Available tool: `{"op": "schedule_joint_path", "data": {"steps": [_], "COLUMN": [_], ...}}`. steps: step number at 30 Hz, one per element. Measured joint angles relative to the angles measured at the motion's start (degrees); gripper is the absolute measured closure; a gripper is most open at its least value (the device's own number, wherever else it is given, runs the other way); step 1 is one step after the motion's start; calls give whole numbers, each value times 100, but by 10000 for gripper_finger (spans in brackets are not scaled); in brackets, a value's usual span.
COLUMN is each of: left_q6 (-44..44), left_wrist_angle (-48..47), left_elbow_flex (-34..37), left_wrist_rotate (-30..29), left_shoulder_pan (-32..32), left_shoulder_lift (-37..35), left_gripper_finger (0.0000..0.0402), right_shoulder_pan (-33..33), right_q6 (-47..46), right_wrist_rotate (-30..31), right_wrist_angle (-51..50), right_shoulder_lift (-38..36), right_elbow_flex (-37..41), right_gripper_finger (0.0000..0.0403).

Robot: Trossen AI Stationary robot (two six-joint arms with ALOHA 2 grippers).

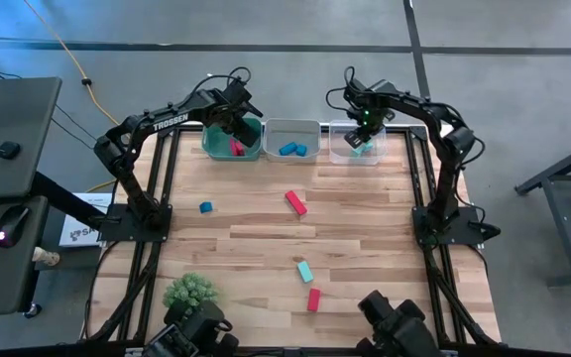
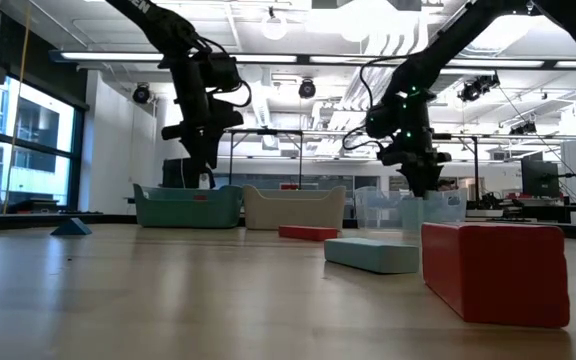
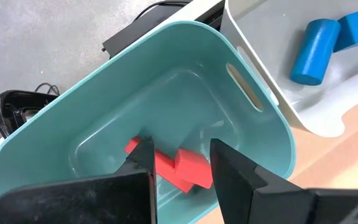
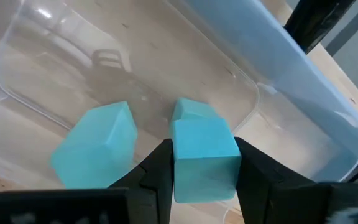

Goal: Sort & place blocks by color
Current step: Put the light blue block into the transparent bin

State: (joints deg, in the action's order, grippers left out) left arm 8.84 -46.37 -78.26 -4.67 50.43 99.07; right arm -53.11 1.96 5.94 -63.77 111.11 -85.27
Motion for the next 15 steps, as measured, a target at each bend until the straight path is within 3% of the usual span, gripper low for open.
{"op": "schedule_joint_path", "data": {"steps": [15], "left_q6": [0], "left_wrist_angle": [-2], "left_elbow_flex": [0], "left_wrist_rotate": [0], "left_shoulder_pan": [-2], "left_shoulder_lift": [0], "left_gripper_finger": [326], "right_shoulder_pan": [-131], "right_q6": [3], "right_wrist_rotate": [-153], "right_wrist_angle": [-9], "right_shoulder_lift": [35], "right_elbow_flex": [0], "right_gripper_finger": [286]}}
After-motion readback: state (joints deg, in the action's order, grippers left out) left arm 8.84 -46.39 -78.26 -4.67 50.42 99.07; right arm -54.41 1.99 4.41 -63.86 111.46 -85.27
